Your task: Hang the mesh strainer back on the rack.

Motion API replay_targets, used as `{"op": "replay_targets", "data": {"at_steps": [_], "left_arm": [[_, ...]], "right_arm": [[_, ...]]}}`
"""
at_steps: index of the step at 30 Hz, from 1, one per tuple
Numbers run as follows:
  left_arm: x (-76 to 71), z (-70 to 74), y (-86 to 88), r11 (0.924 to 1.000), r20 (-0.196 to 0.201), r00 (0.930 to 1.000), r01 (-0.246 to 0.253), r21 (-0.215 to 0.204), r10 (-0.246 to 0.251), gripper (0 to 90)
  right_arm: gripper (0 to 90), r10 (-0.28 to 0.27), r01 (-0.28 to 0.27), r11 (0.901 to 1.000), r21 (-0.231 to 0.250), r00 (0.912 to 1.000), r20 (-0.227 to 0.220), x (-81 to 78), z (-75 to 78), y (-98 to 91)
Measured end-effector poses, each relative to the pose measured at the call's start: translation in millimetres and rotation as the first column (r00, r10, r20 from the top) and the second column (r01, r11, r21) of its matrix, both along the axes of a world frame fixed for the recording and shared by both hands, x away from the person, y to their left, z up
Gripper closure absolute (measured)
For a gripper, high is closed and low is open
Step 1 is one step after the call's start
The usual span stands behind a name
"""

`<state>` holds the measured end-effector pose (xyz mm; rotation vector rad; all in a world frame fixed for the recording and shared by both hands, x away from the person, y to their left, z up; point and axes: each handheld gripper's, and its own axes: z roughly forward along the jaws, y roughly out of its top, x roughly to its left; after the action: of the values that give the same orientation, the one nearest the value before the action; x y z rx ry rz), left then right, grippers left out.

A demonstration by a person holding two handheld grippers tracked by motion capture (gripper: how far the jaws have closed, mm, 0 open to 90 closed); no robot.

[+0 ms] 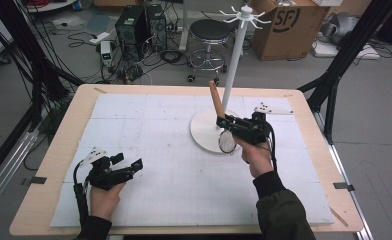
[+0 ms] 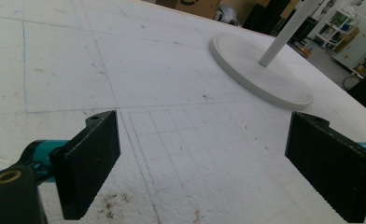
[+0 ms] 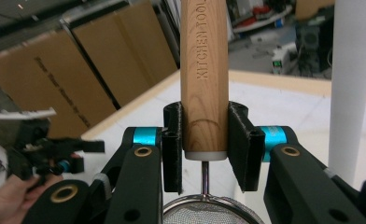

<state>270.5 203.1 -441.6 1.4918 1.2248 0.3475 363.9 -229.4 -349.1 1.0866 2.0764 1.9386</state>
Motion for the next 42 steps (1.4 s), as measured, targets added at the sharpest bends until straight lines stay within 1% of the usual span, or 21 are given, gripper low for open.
{"op": "replay_targets", "data": {"at_steps": [5,7,10,13,14,15,16,20,24,25,26,27,28,29,31,33,35,37,38,39,42], "left_arm": [[-0.5,0.3,0.0,1.0,0.006,1.0,0.004,0.0,-0.004,10.9],[-0.4,0.4,-0.1,1.0,0.007,1.0,0.001,-0.004,-0.001,10.9],[-0.4,0.3,-0.2,1.0,0.01,0.9999,0.001,-0.004,-0.001,10.9],[-0.6,0.4,-0.3,1.0,0.008,1.0,0.004,-0.004,-0.004,10.9],[-0.5,0.4,-0.2,1.0,0.01,0.9999,0.005,-0.004,-0.005,11.0],[-0.6,0.5,-0.2,1.0,0.009,0.9999,0.005,-0.006,-0.005,11.0],[-0.7,0.6,0.3,1.0,0.01,0.9999,0.008,-0.004,-0.008,11.0],[-0.4,0.6,0.7,0.9999,0.011,0.9999,0.01,-0.011,-0.01,11.1],[0.8,-0.1,0.9,0.9999,0.008,0.9999,0.01,-0.011,-0.01,11.3],[0.8,-0.1,0.9,0.9999,0.008,0.9999,0.01,-0.011,-0.01,11.3],[0.6,0.0,1.1,0.9999,0.008,0.9999,0.011,-0.011,-0.011,11.3],[0.5,0.1,0.8,0.9999,0.01,0.9999,0.011,-0.013,-0.011,11.3],[0.5,0.1,0.8,0.9999,0.01,0.9999,0.011,-0.013,-0.011,11.4],[0.8,0.0,0.6,0.9998,0.012,0.9998,0.014,-0.012,-0.014,11.3],[1.4,-0.1,0.4,0.9998,0.012,0.9998,0.016,-0.011,-0.016,11.4],[1.6,-0.3,0.2,0.9997,0.011,0.9998,0.018,-0.016,-0.018,11.4],[1.6,-0.3,0.4,0.9997,0.01,0.9997,0.021,-0.013,-0.02,11.4],[1.5,-0.1,-0.1,0.9996,0.011,0.9998,0.019,-0.019,-0.018,11.4],[1.5,-0.2,-0.2,0.9996,0.012,0.9997,0.019,-0.02,-0.019,11.4],[1.6,-0.3,-0.2,0.9996,0.012,0.9997,0.021,-0.019,-0.02,11.5],[2.0,-0.7,-0.3,0.9996,0.01,0.9997,0.022,-0.017,-0.022,11.5]], "right_arm": [[69.5,-0.01,0.009,0.9997,0.022,0.9996,0.028,-2.1,4.1,-3.6],[69.5,-0.015,0.014,0.999,0.043,0.9994,0.031,-2.8,6.0,-5.5],[69.5,-0.021,0.017,0.9976,0.067,0.9982,0.056,-4.3,9.8,-7.5],[69.5,-0.032,0.027,0.9969,0.074,0.997,0.071,-5.3,13.1,-7.9],[69.5,-0.047,0.039,0.9952,0.089,0.9952,0.086,-6.8,18.4,-8.6],[69.5,-0.051,0.043,0.9945,0.096,0.9947,0.089,-7.5,20.6,-8.6],[69.5,-0.059,0.048,0.9935,0.104,0.9928,0.105,-7.9,23.9,-9.0],[69.5,-0.076,0.058,0.9884,0.141,0.989,0.127,-7.9,34.9,-11.6],[69.4,-0.096,0.065,0.98,0.188,0.982,0.162,-10.2,46.0,-15.4],[69.5,-0.106,0.071,0.9781,0.195,0.9782,0.178,-10.6,48.7,-17.4],[69.5,-0.106,0.071,0.9781,0.195,0.9782,0.178,-10.6,48.7,-17.4],[69.5,-0.12,0.08,0.9742,0.211,0.9761,0.181,-8.9,51.2,-20.7],[69.5,-0.125,0.083,0.971,0.224,0.9764,0.176,-8.2,51.9,-21.7],[69.5,-0.138,0.094,0.9689,0.229,0.9734,0.183,-7.2,52.8,-23.8],[69.5,-0.144,0.098,0.9668,0.236,0.9719,0.186,-6.6,53.7,-25.2],[69.5,-0.16,0.11,0.9624,0.249,0.9679,0.194,-6.5,56.3,-28.2],[69.5,-0.166,0.114,0.9617,0.249,0.9664,0.196,-5.6,57.8,-29.5],[69.5,-0.183,0.128,0.9582,0.256,0.9613,0.206,-4.5,61.4,-32.7],[69.5,-0.183,0.128,0.9582,0.256,0.9613,0.206,-4.5,61.4,-32.7],[69.5,-0.19,0.134,0.9557,0.262,0.9605,0.203,-3.9,62.5,-34.6],[69.5,-0.191,0.134,0.9564,0.26,0.959,0.21,-3.4,65.0,-34.8]]}}
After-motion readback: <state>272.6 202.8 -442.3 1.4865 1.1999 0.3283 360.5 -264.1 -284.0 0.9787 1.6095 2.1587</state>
